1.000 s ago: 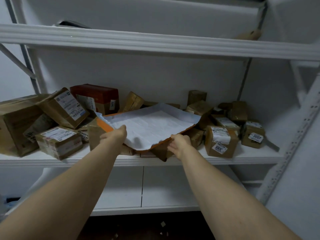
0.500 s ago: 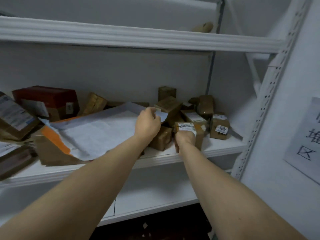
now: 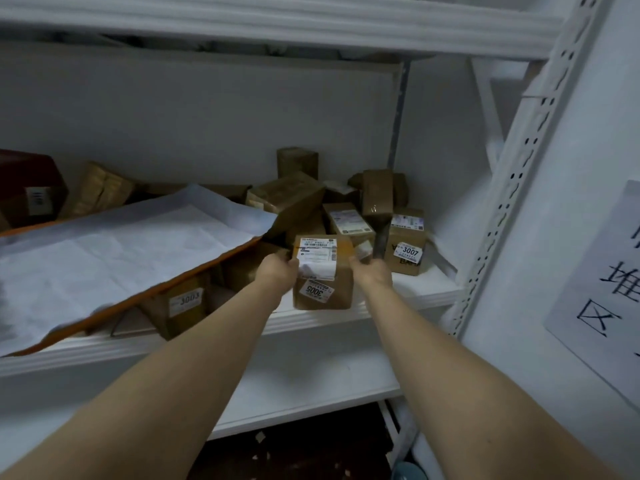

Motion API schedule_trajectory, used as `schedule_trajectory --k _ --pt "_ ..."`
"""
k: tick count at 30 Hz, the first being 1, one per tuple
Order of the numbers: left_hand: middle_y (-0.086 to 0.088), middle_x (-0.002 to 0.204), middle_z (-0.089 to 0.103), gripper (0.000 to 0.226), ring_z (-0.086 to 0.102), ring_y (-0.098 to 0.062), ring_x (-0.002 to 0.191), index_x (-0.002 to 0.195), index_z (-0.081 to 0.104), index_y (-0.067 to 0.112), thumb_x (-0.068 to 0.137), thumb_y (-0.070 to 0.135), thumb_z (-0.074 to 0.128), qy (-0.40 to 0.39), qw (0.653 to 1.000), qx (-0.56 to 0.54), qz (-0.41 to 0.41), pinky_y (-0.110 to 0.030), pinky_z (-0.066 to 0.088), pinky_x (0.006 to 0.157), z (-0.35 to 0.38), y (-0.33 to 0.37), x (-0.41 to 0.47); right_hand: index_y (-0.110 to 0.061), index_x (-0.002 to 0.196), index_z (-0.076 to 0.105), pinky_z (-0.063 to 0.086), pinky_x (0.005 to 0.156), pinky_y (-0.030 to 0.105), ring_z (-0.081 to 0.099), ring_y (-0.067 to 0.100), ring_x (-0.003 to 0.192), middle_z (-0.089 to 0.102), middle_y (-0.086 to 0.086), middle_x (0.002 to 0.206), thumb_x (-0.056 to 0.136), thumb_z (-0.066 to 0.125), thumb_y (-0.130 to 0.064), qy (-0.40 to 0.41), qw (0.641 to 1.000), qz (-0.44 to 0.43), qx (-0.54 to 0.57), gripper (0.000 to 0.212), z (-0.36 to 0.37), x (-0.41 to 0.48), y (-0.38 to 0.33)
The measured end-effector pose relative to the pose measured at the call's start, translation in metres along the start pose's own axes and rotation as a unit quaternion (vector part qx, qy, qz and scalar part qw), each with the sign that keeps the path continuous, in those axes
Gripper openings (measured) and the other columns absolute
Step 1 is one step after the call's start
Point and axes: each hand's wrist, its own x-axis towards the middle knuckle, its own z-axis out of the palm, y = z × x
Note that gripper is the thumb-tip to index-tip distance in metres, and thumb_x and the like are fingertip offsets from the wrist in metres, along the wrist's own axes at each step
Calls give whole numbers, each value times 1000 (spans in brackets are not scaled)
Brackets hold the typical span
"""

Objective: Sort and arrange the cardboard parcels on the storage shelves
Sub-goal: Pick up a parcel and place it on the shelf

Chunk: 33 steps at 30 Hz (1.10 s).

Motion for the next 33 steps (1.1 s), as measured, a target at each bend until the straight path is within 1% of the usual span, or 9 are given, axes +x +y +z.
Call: schedule_trajectory --k 5,8,12,15,19,24,28,30,33 --pt "-19 116 63 35 59 -34 106 118 58 1 99 28 47 -4 998 -60 -33 -39 46 86 11 1 13 -2 123 61 44 90 31 57 30 116 62 12 125 98 51 -35 -54 998 7 19 42 1 14 7" --pt "-13 116 65 25 62 -31 105 114 59 7 96 24 53 -25 993 -102 -55 -42 51 93 15 -1 16 -4 105 67 46 83 28 62 27 104 67 11 114 97 55 -28 -74 996 24 52 28 0 14 12" --pt "-10 115 64 25 63 -31 106 113 58 8 89 6 61 -65 975 -195 -88 -37 55 82 12 -5 12 -14 82 57 54 89 37 61 22 93 66 7 97 92 55 -4 -89 986 55 126 14 -12 2 15" --pt "-10 112 64 28 61 -29 105 110 58 10 86 -5 60 -117 966 -212 -86 -37 54 82 8 -8 7 -23 90 55 51 95 42 59 21 99 65 0 92 92 48 1 -108 985 36 128 26 -18 -10 14" --pt "-7 110 65 40 58 -25 104 111 57 13 82 -16 51 -147 962 -221 -66 -37 52 83 2 -12 -4 -22 121 55 53 87 37 65 23 104 69 4 112 96 50 -10 -97 987 20 130 29 -17 -25 16" --pt "-11 110 66 19 58 -30 105 87 59 14 90 22 41 -166 906 -366 -135 -45 49 84 -10 -25 -8 -19 142 39 54 92 42 63 26 106 57 9 133 92 46 11 -85 987 4 137 59 -14 -45 27" --pt "-11 114 59 74 51 -38 116 112 53 16 71 78 52 -224 889 -356 -178 -56 38 102 -19 -34 -2 -17 141 39 55 69 28 60 15 96 56 9 134 87 49 18 -91 985 -17 144 65 -6 -56 37" --pt "-15 113 62 83 54 -38 111 116 55 14 64 78 59 -238 895 -329 -184 -53 41 100 -23 -38 -2 -18 140 39 52 66 24 57 21 113 54 7 135 85 48 22 -109 984 -19 143 69 -1 -58 40" --pt "-15 110 65 68 57 -34 105 118 56 17 70 64 63 -240 902 -311 -178 -51 43 98 -30 -39 -3 -20 136 46 49 74 28 55 25 119 59 6 129 83 41 20 -108 984 -1 143 67 2 -58 44"
